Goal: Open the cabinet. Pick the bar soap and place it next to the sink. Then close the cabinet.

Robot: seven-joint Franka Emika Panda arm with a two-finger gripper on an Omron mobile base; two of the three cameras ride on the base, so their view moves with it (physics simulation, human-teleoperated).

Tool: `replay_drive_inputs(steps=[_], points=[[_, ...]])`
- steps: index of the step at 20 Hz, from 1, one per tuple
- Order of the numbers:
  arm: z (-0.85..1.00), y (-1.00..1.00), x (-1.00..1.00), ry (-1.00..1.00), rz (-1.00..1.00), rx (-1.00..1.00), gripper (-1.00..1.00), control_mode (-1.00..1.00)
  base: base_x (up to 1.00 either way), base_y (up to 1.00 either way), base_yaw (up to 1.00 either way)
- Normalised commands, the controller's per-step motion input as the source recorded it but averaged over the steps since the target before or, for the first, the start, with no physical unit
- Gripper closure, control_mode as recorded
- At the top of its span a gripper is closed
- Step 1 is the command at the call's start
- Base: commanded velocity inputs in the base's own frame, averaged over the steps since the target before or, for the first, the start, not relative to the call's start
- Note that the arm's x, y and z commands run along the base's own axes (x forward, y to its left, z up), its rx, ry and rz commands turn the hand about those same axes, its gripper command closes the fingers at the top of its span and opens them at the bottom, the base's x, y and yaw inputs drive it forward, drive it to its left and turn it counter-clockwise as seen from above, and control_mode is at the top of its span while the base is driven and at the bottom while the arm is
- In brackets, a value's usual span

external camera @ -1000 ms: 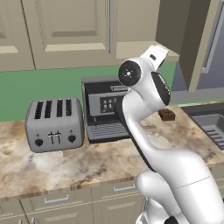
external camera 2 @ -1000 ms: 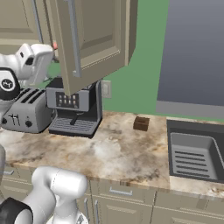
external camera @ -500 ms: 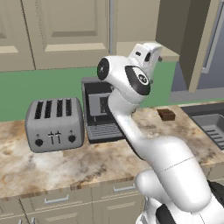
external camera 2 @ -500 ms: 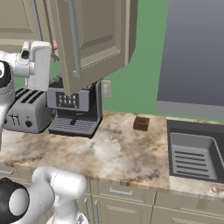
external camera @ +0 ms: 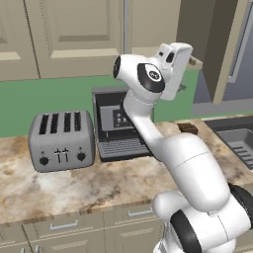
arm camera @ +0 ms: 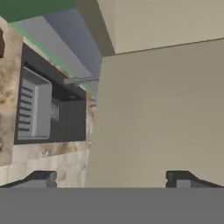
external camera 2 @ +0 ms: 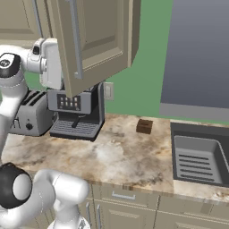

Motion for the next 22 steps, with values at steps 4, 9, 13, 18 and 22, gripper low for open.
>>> replay_drive_inputs(steps=[4,9,13,18,22], points=[[0.2,-0.83,-0.04,0.0,-0.11,0.0,-1.0,-1.0,0.0,0.0,0.0],[0.06,-0.89,-0.25,0.0,-0.09,0.0,-1.0,-1.0,0.0,0.0,0.0],[0.0,-0.77,-0.31,0.0,-0.04,0.0,-1.0,-1.0,0.0,0.0,0.0],[0.06,-0.3,-0.32,-0.02,-0.01,0.05,-1.0,-1.0,0.0,0.0,0.0],[0.16,0.23,-0.12,-0.08,0.08,0.18,-1.0,-1.0,0.0,0.0,0.0]])
